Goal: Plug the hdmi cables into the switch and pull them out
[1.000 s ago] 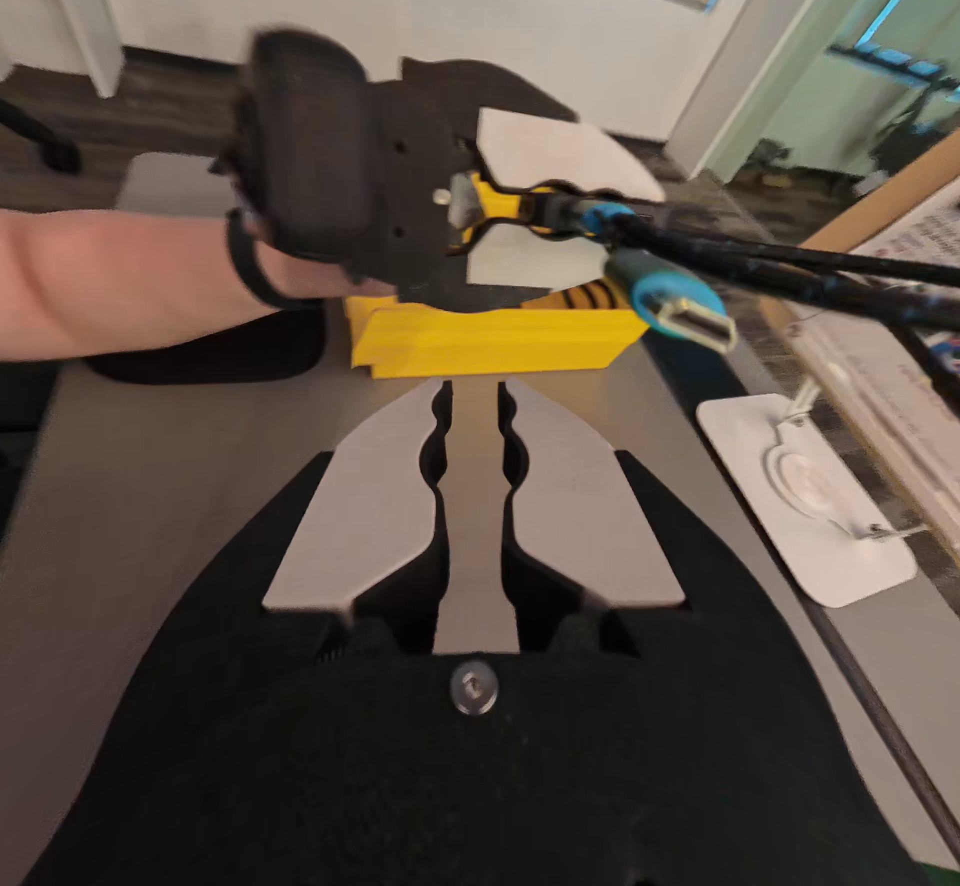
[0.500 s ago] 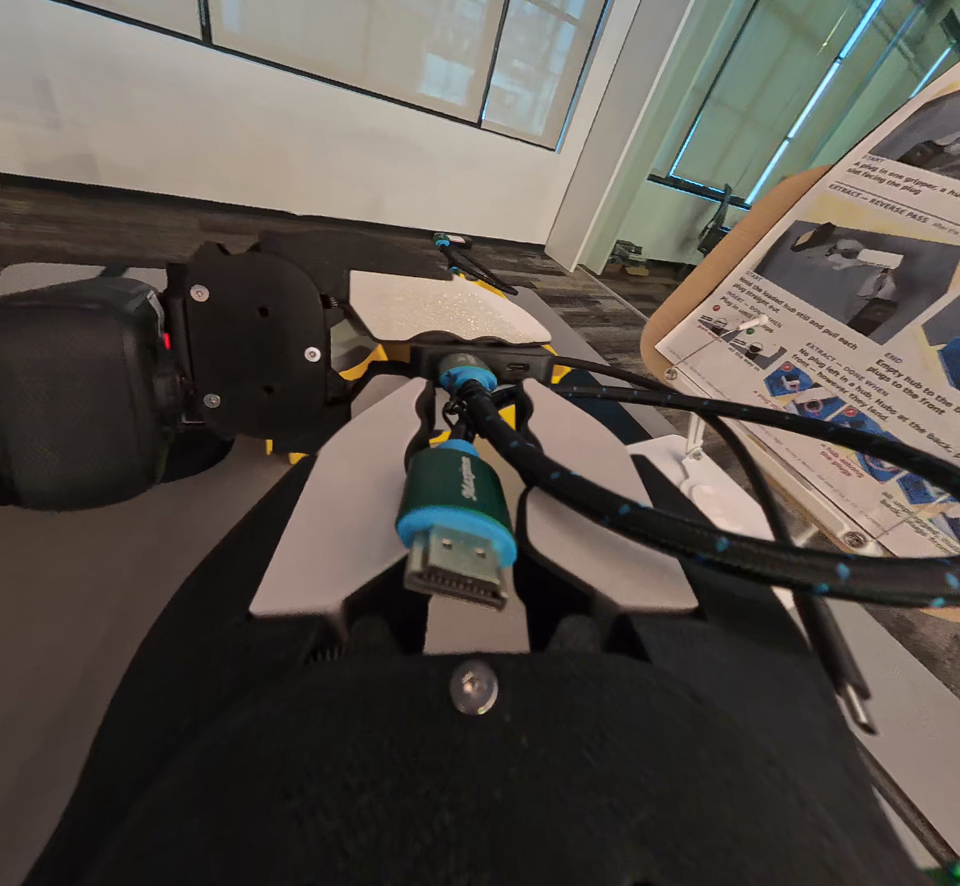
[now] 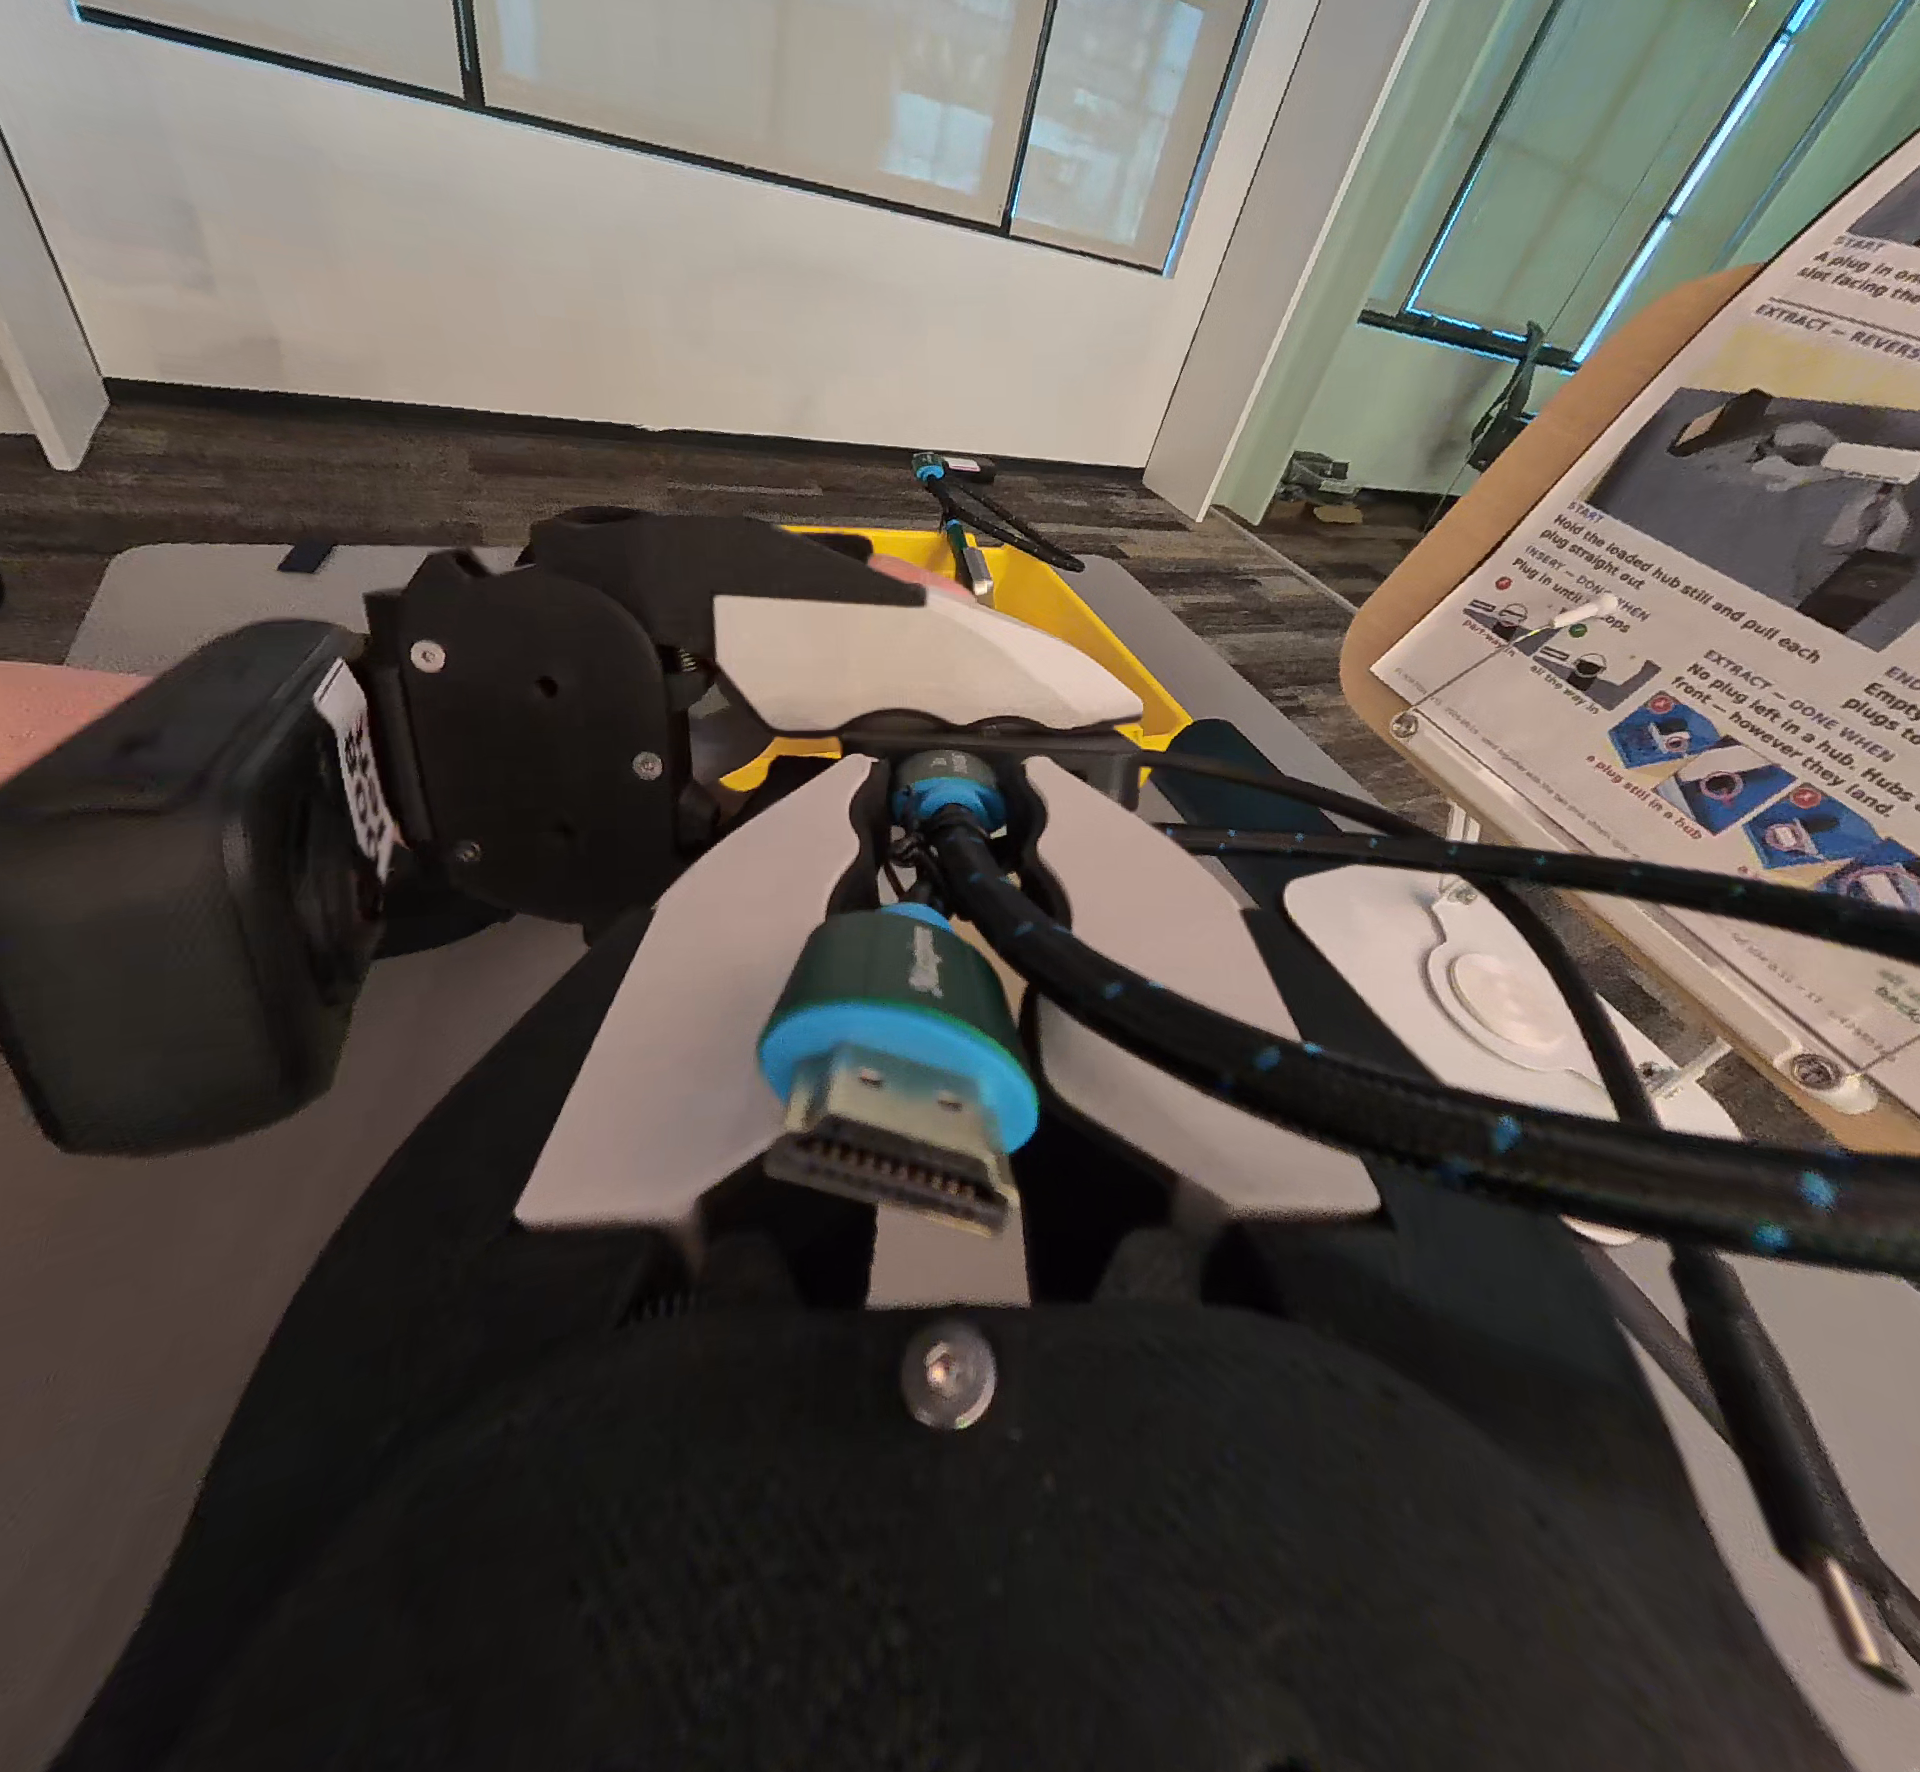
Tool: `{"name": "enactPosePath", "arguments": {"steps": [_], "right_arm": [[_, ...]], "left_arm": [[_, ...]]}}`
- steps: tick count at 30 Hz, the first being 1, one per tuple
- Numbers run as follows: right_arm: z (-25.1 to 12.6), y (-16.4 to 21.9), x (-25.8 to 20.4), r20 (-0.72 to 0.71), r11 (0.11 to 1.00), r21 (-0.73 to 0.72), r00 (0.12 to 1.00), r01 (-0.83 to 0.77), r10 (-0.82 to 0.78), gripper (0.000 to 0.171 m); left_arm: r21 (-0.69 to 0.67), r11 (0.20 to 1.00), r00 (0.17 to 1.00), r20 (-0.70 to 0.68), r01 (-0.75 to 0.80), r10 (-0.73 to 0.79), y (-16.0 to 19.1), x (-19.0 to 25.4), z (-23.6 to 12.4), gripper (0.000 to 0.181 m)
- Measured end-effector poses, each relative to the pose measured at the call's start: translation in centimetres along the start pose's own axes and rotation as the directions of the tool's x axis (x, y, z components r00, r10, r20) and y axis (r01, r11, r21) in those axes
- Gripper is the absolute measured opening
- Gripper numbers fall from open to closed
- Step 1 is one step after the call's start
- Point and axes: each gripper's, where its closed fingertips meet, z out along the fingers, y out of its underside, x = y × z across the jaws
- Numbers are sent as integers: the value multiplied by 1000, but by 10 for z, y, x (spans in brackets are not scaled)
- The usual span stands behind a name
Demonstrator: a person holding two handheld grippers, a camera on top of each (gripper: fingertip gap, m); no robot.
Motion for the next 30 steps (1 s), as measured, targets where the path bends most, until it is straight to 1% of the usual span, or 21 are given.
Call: {"name": "enactPosePath", "arguments": {"steps": [2,4,6,10,18,28,30], "right_arm": [[0,2,1,-5,1000,-16,1000,1,-1,21],[0,1,2,-9,1000,5,1000,-14,14,21],[0,-2,2,-3,999,30,999,-34,34,21],[0,-4,0,-14,999,40,1000,-11,11,20],[-1,-8,0,-12,997,76,999,-29,30,21],[-1,-9,2,-106,996,91,994,8,2,21],[-1,-8,2,-100,996,93,995,3,7,21]], "left_arm": [[-9,1000,1000,-10,-11,11,1,2,1,16],[-20,999,998,-38,43,-44,2,2,1,15],[-27,1000,1000,-21,16,-17,3,-3,1,15],[-11,1000,1000,-12,8,-8,1,-5,0,15],[9,1000,1000,-1,-13,13,0,-12,-1,15],[2,1000,1000,-26,7,-6,1,-11,1,15],[5,1000,1000,-25,1,-1,1,-11,2,15]]}}
